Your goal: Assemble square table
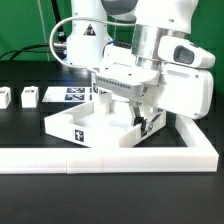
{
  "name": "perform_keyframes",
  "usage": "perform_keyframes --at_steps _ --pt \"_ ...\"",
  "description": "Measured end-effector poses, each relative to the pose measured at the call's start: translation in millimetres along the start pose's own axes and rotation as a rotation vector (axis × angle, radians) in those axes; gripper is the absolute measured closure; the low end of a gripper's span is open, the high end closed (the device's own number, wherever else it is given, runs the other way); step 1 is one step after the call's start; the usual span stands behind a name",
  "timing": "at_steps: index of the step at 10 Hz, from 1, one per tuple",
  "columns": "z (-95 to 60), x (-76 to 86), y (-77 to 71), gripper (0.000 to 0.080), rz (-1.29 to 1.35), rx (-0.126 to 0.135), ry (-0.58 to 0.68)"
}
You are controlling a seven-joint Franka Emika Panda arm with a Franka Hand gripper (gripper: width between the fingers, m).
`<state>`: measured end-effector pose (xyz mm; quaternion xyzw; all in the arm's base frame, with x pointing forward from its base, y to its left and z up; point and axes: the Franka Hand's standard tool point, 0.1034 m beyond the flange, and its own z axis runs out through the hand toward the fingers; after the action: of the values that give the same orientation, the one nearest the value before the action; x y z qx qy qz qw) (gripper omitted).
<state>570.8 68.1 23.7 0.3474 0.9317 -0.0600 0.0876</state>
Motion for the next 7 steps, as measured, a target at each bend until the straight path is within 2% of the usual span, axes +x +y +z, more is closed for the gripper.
perform_keyframes --at_steps 5,7 --pt "0.8 0.7 -0.7 0.074 -0.015 0.001 0.001" --pt "-0.7 6.1 4.3 0.074 -0.232 0.006 -0.019"
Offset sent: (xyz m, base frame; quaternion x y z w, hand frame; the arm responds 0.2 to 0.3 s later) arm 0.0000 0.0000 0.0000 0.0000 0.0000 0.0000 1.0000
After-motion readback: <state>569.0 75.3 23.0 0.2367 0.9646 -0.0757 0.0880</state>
